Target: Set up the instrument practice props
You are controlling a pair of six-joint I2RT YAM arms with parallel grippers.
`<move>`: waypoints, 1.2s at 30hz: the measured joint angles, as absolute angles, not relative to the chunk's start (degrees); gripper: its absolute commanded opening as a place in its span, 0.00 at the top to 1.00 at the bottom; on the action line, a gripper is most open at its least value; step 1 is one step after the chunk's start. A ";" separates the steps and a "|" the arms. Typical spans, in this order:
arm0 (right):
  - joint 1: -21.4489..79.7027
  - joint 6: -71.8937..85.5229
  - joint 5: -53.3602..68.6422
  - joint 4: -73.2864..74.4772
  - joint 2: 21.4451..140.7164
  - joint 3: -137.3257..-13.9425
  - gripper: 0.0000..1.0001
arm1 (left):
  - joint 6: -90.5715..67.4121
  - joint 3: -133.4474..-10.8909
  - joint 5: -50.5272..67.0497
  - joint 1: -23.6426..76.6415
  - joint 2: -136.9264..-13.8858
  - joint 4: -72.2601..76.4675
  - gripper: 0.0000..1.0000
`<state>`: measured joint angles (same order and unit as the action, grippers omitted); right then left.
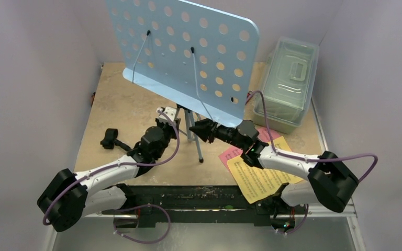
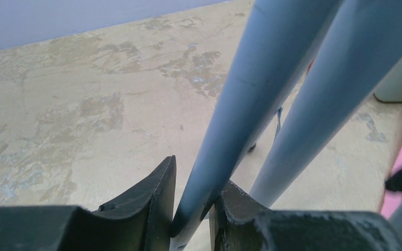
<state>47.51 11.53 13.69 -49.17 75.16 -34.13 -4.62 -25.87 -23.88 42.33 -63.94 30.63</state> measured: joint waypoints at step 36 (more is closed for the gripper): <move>35.88 26.20 37.82 -44.88 77.06 -37.04 0.16 | -6.44 -23.00 -49.95 53.06 -69.56 45.95 1.00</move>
